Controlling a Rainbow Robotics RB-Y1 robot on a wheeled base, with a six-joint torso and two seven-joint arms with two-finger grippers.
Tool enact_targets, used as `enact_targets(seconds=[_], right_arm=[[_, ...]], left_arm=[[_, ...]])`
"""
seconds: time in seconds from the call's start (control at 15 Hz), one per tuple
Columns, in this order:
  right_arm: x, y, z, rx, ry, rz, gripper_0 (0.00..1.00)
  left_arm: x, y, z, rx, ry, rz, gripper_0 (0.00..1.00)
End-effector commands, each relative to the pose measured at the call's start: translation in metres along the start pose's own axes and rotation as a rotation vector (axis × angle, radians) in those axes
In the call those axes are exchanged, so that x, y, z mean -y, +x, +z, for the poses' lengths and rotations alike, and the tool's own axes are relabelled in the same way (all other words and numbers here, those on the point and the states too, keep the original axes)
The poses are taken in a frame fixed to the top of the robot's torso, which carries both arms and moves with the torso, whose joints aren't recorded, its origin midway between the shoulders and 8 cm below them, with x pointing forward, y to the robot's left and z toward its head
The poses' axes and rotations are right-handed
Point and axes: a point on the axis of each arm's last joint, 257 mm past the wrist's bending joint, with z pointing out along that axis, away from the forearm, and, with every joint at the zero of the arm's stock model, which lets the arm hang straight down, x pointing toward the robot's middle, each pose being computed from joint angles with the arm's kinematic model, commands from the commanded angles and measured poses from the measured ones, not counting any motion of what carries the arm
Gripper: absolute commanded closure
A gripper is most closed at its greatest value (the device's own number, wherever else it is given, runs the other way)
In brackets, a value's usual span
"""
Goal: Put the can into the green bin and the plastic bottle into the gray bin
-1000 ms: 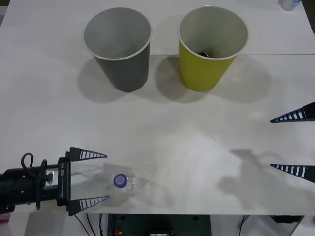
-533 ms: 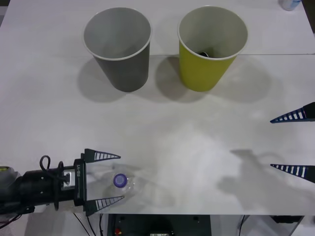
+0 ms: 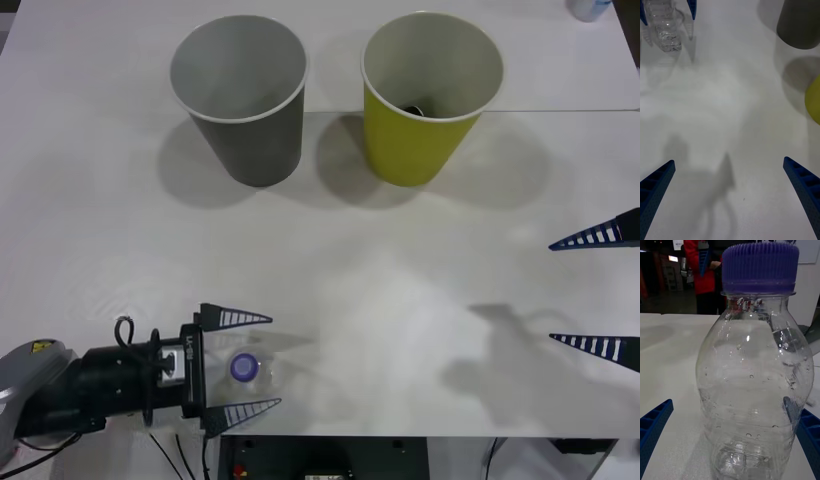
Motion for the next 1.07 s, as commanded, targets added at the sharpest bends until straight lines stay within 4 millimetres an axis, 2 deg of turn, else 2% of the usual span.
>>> enact_targets(seconds=[0.07, 0.13, 0.27, 0.73, 1.07], right_arm=[[0.000, 0.000, 0.000, 0.000, 0.000, 0.000, 0.00], [0.000, 0.000, 0.000, 0.000, 0.000, 0.000, 0.00], [0.000, 0.000, 0.000, 0.000, 0.000, 0.000, 0.00], [0.000, 0.000, 0.000, 0.000, 0.000, 0.000, 0.00], [0.000, 0.000, 0.000, 0.000, 0.000, 0.000, 0.00]], left_arm=[[0.001, -0.003, 0.009, 0.019, -0.002, -0.006, 0.12], [0.001, -0.004, 0.010, 0.022, -0.003, -0.013, 0.54], [0.003, -0.004, 0.012, 0.024, 0.001, -0.024, 0.99], [-0.009, -0.009, 0.014, 0.029, 0.000, -0.029, 1.00], [-0.042, -0.023, -0.013, 0.002, -0.035, -0.122, 1.00]])
